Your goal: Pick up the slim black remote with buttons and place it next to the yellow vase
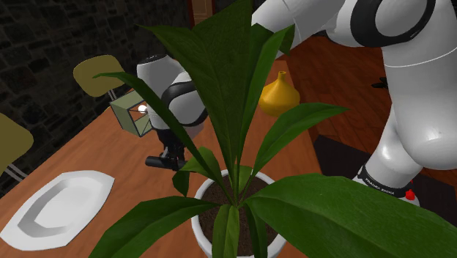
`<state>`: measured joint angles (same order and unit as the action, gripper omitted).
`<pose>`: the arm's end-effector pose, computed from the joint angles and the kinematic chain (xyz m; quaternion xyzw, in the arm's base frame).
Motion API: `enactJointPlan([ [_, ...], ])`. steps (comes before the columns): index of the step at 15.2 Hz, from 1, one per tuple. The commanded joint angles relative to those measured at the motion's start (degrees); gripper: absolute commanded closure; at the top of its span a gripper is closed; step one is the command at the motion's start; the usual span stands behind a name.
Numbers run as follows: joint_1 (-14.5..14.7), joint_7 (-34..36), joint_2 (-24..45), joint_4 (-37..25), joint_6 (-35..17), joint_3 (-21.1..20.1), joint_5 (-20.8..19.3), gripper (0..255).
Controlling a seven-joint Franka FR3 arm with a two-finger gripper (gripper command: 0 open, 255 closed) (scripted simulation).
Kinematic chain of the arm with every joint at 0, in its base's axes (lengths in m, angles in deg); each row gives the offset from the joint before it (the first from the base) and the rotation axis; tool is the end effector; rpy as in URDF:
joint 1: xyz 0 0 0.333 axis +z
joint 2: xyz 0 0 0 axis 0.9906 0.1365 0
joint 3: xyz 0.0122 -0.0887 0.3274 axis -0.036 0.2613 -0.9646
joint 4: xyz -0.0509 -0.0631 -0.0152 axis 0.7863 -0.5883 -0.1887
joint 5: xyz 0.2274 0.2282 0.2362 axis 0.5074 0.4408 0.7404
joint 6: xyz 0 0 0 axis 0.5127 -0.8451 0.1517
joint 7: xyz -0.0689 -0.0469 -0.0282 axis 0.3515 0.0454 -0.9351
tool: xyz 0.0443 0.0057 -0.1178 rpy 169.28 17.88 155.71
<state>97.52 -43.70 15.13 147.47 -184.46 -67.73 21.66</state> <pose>0.5721 0.3903 0.3137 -0.9709 -0.2359 0.0131 0.0379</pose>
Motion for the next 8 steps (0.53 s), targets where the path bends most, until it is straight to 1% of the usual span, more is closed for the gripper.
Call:
enactJointPlan([
  [1,0.0,0.0,0.1,0.1,-0.1,0.0,0.1,255],
  [8,-0.4,-0.4,-2.4,-1.7,4.2,-0.6,1.1,255],
])
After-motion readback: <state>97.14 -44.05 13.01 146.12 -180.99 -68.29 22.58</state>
